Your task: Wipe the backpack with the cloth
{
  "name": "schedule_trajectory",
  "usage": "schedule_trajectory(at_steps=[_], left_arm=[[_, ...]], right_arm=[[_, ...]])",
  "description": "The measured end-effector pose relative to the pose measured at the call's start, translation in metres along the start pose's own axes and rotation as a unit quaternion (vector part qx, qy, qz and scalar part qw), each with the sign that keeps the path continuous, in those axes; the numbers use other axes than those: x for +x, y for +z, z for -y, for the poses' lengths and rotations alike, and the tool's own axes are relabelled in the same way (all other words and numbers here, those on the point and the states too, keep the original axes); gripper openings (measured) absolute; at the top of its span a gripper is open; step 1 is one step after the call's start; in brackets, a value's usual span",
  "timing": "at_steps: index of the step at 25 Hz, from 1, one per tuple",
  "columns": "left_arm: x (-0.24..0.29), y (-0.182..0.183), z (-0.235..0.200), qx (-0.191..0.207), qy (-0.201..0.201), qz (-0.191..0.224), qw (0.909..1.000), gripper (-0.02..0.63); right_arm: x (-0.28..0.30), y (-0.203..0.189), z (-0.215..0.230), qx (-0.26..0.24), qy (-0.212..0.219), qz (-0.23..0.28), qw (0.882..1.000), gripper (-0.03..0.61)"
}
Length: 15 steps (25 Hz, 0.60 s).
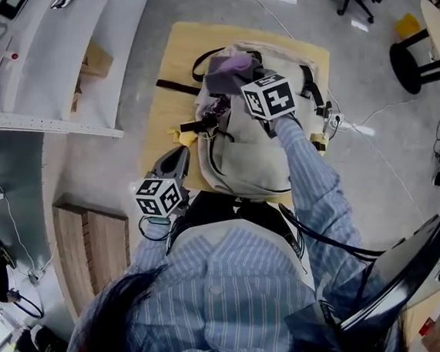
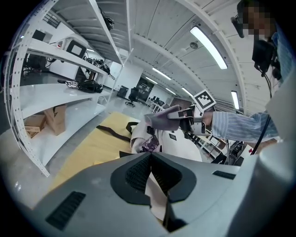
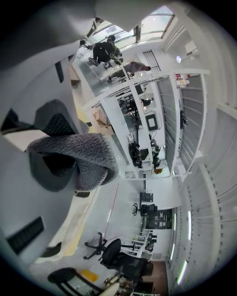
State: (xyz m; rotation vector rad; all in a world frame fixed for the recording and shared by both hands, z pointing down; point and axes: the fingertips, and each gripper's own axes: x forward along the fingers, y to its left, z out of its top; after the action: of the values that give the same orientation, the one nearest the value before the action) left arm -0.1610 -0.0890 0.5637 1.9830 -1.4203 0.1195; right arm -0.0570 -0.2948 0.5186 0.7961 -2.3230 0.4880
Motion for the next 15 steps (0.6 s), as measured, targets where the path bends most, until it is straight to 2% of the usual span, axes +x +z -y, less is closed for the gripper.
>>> schedule_trajectory(at_steps=[9,15], left_arm=[[0.023,-0.001,0.017,0.018,-0.030,-0.014,0.9993,0.005],[0.038,0.003,0.041,0.028,-0.045,-0.016,0.9985,0.005]], right_arm=[[-0.071,-0.040,0.087,0.066,-0.081,0.014,0.994,0.049],[-0.126,-0.078,0.133,0.088,-0.131,0.007,0.987,0.049]])
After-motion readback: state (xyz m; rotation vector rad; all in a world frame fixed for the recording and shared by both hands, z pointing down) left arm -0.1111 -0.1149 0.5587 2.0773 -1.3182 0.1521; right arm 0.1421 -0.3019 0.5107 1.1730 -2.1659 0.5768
